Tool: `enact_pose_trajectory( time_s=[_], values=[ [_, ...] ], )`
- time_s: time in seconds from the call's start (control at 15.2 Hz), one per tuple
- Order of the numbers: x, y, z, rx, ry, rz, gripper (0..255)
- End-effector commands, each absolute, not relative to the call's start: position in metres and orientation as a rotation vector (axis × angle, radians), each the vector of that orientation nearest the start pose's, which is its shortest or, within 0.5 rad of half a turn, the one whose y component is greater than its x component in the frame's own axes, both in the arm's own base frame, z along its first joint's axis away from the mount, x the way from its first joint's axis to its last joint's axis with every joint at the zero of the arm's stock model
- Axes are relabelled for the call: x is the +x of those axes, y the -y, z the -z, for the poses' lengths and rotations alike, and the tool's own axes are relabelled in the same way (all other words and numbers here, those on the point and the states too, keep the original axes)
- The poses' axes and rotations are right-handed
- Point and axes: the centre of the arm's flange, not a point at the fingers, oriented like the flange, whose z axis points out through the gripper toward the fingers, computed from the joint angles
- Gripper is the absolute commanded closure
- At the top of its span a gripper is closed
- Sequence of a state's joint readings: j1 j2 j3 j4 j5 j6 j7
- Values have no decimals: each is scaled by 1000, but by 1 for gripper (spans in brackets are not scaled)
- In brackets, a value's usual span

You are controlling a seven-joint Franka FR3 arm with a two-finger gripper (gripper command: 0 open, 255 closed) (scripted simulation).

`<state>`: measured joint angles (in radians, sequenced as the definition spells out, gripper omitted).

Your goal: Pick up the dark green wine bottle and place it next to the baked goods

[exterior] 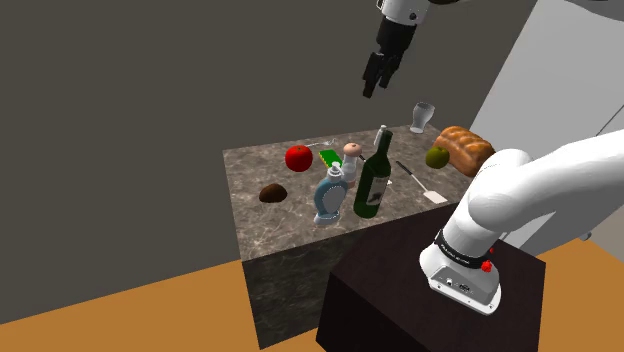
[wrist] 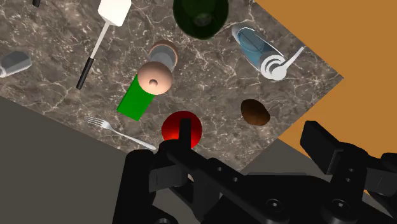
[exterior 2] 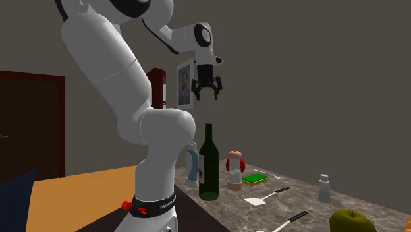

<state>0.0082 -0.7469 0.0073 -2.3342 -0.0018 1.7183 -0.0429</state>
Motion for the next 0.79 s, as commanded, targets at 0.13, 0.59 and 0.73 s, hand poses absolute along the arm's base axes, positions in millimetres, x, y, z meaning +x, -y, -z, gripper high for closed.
enact_pose_trajectory(
  time_s=[0.13, 0.59, 0.73],
  values=[
    [316, 0, -582, -3144, 162, 222, 0],
    [261, 27, -507, -3135, 418, 280, 0],
    [258, 30, -496, -3133, 439, 284, 0]
  ],
)
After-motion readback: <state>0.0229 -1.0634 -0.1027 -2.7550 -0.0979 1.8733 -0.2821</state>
